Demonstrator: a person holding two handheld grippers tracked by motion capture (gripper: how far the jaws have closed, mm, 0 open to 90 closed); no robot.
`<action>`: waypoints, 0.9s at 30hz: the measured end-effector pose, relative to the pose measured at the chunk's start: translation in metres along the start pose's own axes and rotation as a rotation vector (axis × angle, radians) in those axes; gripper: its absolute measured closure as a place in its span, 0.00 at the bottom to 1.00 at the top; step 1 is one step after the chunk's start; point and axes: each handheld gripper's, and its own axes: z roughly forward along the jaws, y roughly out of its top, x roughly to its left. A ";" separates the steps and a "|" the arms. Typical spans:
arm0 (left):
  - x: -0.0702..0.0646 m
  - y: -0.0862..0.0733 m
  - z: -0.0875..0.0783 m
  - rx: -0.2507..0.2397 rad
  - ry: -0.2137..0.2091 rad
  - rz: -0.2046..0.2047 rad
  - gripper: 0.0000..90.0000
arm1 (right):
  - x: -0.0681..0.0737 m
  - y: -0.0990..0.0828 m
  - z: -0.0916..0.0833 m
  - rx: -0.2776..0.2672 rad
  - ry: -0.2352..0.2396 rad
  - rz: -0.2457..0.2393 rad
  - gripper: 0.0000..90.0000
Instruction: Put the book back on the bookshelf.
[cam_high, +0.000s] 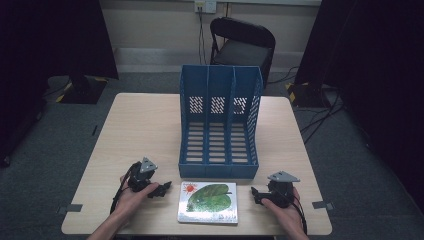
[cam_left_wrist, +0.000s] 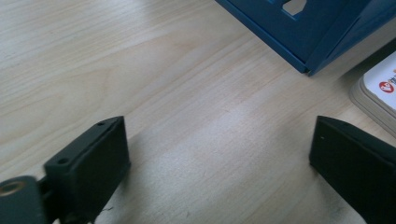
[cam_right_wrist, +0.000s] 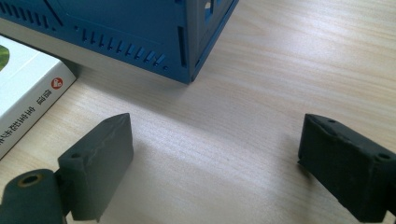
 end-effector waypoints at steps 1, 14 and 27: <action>0.001 0.001 -0.002 -0.002 0.000 -0.001 0.11 | 0.000 0.000 0.000 0.000 -0.001 0.000 0.11; -0.004 0.005 -0.013 0.013 -0.119 -0.053 0.25 | 0.005 0.010 -0.013 -0.025 0.113 0.031 0.26; -0.032 0.018 -0.016 -0.001 -0.273 -0.034 0.46 | 0.052 0.022 -0.028 -0.039 0.232 -0.013 0.37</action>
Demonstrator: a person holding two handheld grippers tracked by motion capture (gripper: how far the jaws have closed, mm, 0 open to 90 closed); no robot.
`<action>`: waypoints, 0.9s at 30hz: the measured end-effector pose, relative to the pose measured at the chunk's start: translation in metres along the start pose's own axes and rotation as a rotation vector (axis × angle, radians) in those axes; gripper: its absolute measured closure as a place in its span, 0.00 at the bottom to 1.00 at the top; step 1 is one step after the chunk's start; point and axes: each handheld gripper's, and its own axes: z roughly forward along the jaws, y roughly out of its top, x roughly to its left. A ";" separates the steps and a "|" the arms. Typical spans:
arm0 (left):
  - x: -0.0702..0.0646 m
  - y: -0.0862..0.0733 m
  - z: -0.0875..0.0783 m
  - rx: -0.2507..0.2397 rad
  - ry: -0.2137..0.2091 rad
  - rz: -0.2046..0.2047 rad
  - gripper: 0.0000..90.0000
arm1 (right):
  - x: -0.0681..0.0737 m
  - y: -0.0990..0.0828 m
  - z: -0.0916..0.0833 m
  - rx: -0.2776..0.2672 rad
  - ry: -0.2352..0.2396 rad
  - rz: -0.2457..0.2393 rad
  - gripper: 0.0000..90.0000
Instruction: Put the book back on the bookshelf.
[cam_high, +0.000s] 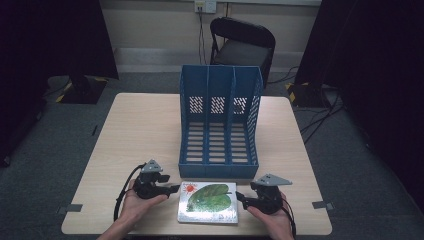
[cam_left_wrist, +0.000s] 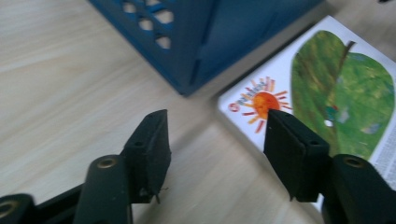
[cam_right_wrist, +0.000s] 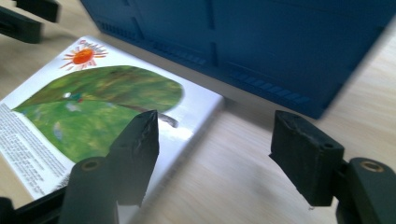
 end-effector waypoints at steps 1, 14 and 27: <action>-0.002 0.001 0.003 0.008 -0.012 0.004 0.47 | 0.002 0.002 0.002 -0.008 -0.008 -0.018 0.37; -0.016 0.001 0.020 0.061 -0.055 0.035 0.55 | 0.015 -0.008 0.027 0.083 0.099 -0.038 0.34; -0.015 0.000 0.020 0.069 -0.056 0.003 0.50 | 0.027 -0.012 0.026 0.111 0.139 -0.046 0.27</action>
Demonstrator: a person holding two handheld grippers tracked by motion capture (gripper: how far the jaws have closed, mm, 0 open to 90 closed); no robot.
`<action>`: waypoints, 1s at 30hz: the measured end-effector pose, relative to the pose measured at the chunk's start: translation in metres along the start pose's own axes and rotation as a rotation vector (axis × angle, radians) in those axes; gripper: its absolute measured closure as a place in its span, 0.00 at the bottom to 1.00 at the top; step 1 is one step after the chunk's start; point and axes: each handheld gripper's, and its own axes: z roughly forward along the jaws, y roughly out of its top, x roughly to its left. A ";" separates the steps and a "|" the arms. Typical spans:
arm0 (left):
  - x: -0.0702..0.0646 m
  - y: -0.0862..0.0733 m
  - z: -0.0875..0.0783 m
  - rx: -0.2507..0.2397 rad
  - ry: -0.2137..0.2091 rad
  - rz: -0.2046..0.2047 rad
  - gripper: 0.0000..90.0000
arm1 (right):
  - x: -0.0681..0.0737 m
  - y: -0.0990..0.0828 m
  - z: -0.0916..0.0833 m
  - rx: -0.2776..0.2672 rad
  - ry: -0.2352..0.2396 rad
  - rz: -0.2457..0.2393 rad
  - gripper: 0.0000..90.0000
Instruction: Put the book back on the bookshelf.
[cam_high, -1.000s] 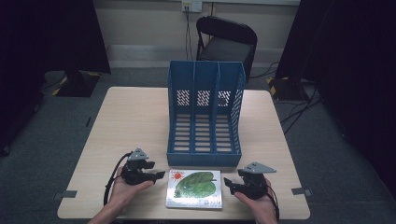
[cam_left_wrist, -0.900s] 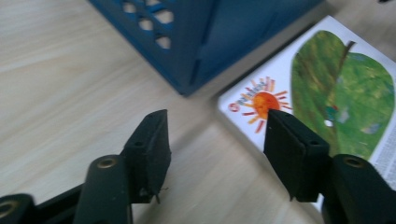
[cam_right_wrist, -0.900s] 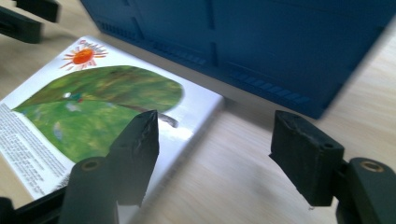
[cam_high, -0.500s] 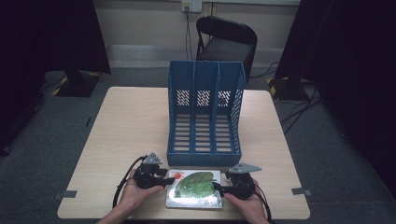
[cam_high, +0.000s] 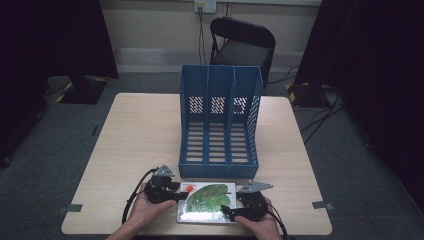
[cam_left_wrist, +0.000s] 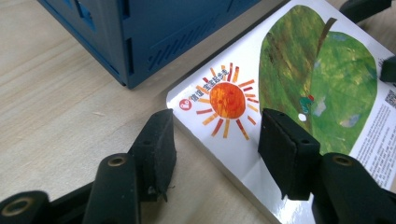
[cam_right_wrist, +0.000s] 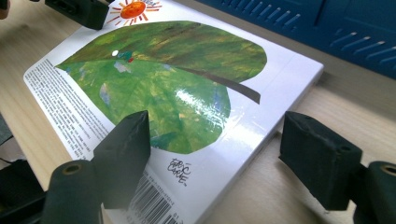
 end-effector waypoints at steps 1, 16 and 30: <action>0.000 0.000 0.000 0.000 0.000 0.000 0.50 | 0.000 0.000 0.000 0.000 0.000 0.000 0.27; 0.002 -0.001 0.000 -0.021 0.020 -0.034 0.36 | 0.013 -0.002 0.003 0.024 0.038 -0.029 0.22; 0.010 -0.002 -0.006 -0.092 -0.045 -0.135 0.34 | 0.016 0.000 0.005 0.040 0.067 -0.046 0.16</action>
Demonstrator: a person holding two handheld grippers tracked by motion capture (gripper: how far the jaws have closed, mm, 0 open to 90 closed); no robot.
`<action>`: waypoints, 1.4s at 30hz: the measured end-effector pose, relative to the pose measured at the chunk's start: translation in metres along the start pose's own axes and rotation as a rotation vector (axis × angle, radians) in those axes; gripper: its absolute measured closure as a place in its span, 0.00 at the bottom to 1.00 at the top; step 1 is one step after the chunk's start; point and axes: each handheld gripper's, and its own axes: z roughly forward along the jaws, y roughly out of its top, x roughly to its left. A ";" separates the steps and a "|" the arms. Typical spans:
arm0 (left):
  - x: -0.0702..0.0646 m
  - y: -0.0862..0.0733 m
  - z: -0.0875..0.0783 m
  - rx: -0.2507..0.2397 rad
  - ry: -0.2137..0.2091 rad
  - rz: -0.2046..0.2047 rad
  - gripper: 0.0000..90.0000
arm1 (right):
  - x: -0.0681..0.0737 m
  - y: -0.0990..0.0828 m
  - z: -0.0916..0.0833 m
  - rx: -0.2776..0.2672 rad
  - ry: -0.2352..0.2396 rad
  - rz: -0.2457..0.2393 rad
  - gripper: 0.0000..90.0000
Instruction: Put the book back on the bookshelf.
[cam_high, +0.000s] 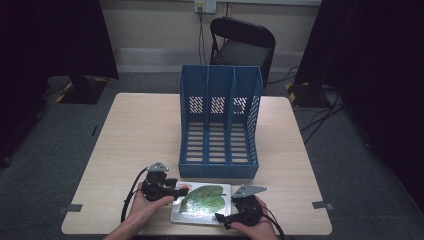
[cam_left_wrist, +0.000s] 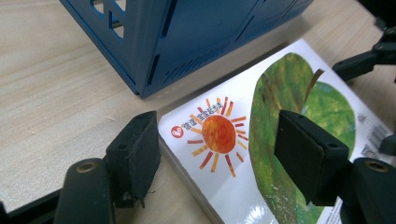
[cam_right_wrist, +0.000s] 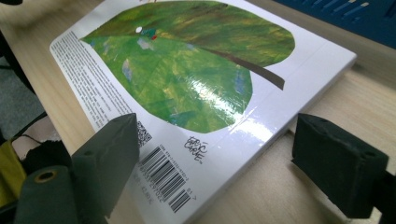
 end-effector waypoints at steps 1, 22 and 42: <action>0.000 0.000 -0.001 -0.004 -0.006 -0.008 0.34 | -0.001 0.000 0.000 0.004 0.006 0.001 0.16; -0.001 0.002 -0.009 -0.065 -0.054 -0.046 0.32 | 0.026 -0.017 -0.007 0.030 -0.040 -0.088 0.11; 0.001 0.002 -0.019 -0.137 -0.159 -0.085 0.33 | 0.036 -0.016 0.003 0.004 -0.152 -0.079 0.09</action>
